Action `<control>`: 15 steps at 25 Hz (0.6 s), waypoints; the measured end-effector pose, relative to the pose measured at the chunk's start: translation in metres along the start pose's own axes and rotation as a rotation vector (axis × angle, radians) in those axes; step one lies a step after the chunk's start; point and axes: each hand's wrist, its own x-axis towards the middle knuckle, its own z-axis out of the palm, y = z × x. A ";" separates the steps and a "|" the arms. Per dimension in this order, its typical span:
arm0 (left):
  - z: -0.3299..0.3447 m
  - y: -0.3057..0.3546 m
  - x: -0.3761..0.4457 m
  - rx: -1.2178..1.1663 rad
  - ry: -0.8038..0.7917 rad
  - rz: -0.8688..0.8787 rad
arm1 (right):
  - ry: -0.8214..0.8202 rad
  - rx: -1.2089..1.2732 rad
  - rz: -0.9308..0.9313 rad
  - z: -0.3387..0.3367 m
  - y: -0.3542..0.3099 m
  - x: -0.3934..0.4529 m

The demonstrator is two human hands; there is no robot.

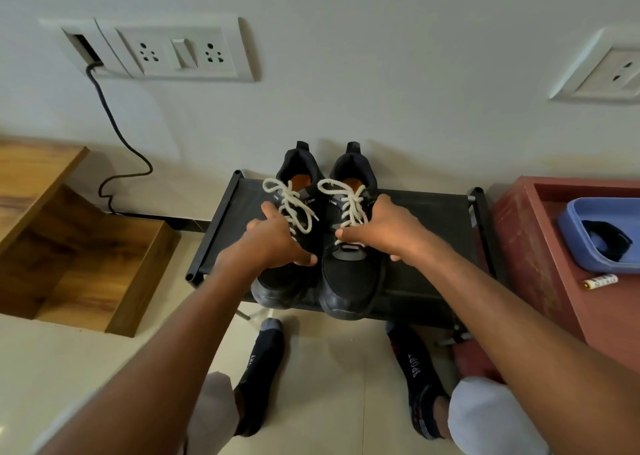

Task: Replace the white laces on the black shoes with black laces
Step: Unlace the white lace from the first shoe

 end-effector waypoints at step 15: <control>0.000 0.052 0.012 0.143 0.524 0.743 | 0.349 -0.119 -0.502 -0.015 0.006 0.016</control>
